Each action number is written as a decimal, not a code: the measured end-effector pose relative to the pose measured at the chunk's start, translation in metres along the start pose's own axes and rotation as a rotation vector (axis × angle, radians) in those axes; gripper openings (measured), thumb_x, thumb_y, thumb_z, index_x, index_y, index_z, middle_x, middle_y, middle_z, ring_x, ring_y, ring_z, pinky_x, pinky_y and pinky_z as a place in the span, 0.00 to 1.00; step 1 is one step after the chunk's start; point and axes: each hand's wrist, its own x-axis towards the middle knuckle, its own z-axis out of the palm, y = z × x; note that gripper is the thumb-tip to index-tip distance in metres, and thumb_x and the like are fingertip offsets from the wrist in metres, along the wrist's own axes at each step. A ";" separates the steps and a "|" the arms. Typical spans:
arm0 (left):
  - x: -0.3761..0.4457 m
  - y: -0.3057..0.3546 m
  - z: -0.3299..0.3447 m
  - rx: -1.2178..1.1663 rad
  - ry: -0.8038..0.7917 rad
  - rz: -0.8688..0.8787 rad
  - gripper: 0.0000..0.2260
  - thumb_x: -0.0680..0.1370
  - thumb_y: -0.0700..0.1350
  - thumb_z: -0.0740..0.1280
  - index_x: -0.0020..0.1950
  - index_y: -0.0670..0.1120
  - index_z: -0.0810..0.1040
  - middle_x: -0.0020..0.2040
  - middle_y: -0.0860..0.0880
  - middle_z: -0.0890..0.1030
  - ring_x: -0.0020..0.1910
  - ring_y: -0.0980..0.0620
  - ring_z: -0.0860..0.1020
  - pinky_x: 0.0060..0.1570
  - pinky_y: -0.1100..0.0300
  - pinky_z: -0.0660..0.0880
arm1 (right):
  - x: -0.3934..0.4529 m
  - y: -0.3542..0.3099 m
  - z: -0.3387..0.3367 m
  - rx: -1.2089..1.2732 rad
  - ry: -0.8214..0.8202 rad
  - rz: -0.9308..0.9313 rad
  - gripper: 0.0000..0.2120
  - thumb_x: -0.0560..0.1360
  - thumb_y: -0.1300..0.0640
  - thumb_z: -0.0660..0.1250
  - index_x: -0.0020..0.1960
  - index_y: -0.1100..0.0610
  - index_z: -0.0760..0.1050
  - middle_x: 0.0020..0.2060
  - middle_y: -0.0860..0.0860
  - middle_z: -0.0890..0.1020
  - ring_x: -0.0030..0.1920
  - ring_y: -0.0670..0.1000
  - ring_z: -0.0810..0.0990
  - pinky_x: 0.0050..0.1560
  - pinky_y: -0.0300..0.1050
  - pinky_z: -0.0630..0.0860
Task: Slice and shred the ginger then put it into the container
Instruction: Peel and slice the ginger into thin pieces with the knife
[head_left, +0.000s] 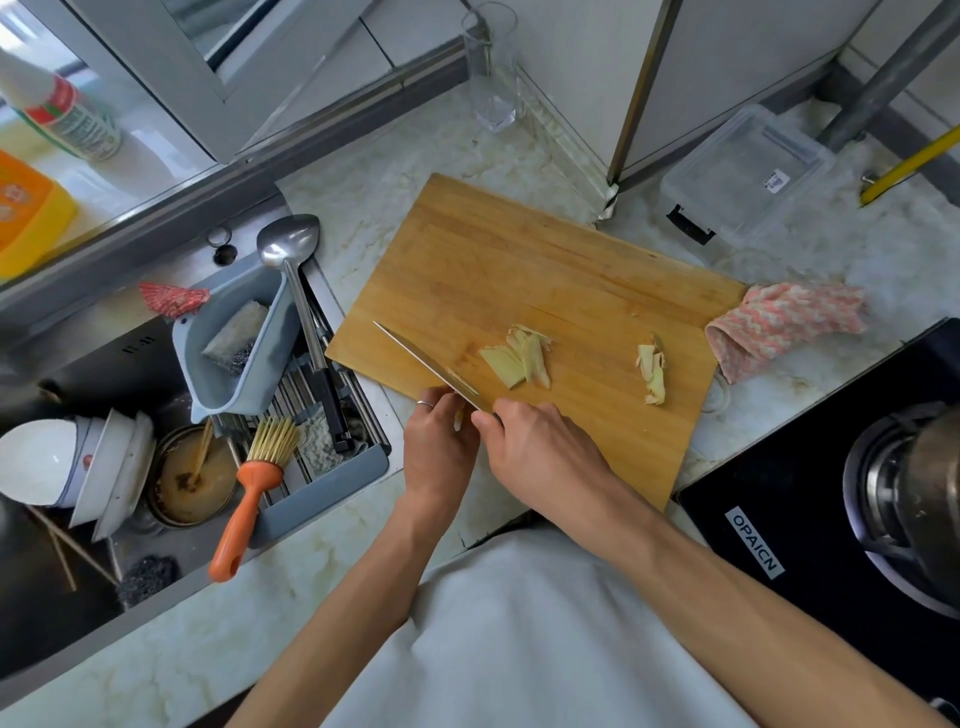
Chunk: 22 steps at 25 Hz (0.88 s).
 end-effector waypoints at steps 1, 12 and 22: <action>0.000 -0.002 0.001 -0.009 -0.002 -0.010 0.04 0.67 0.32 0.64 0.35 0.35 0.78 0.41 0.37 0.79 0.31 0.39 0.75 0.33 0.65 0.58 | -0.001 0.002 0.000 0.002 0.002 0.004 0.16 0.84 0.43 0.53 0.46 0.54 0.65 0.36 0.51 0.67 0.41 0.59 0.69 0.41 0.48 0.65; -0.002 -0.003 0.003 -0.043 0.021 -0.059 0.08 0.67 0.25 0.65 0.33 0.37 0.75 0.40 0.37 0.78 0.32 0.43 0.71 0.34 0.66 0.56 | 0.015 0.009 0.016 0.126 0.046 -0.043 0.16 0.84 0.43 0.55 0.43 0.53 0.66 0.37 0.53 0.75 0.39 0.60 0.71 0.38 0.46 0.65; -0.002 -0.009 0.007 -0.055 0.007 -0.092 0.05 0.71 0.30 0.67 0.41 0.37 0.82 0.46 0.42 0.82 0.37 0.48 0.76 0.39 0.72 0.65 | 0.018 0.024 0.035 0.116 0.129 -0.081 0.18 0.83 0.43 0.56 0.41 0.54 0.64 0.31 0.51 0.72 0.35 0.63 0.71 0.34 0.47 0.63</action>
